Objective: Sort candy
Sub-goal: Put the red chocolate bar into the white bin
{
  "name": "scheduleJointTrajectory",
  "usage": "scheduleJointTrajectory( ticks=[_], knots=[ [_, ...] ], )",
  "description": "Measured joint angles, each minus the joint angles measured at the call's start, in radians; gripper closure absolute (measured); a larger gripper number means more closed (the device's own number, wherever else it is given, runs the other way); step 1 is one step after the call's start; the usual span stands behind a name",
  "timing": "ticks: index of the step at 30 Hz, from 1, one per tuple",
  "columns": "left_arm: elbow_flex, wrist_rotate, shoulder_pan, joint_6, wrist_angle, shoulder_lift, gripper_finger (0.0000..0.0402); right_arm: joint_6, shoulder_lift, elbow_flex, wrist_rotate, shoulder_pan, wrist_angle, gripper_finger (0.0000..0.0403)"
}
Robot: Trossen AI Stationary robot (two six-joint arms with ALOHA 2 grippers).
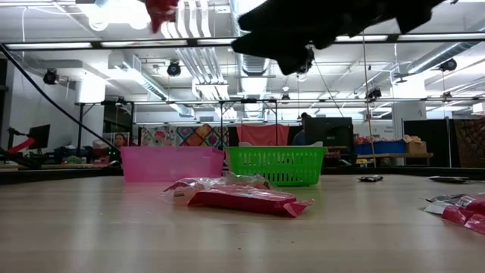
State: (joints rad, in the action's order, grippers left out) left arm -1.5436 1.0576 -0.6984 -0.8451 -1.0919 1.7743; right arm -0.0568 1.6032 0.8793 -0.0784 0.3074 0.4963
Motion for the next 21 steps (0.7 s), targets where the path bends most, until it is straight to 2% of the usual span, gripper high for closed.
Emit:
scheduleJointTrajectory(
  ticks=[5,14,21],
  knots=[
    [0.001,0.085,0.068,0.073,-0.004,-0.023,0.0401,-0.035,0.017,-0.003,0.000,-0.070,0.167,0.0196],
    [0.002,0.079,0.225,0.160,-0.008,-0.020,0.0401,-0.081,0.035,0.033,0.002,-0.181,0.171,0.0177],
    [0.003,0.077,0.255,0.160,0.053,-0.019,0.0401,-0.080,0.035,0.035,0.007,-0.223,0.174,0.0180]
  ],
)
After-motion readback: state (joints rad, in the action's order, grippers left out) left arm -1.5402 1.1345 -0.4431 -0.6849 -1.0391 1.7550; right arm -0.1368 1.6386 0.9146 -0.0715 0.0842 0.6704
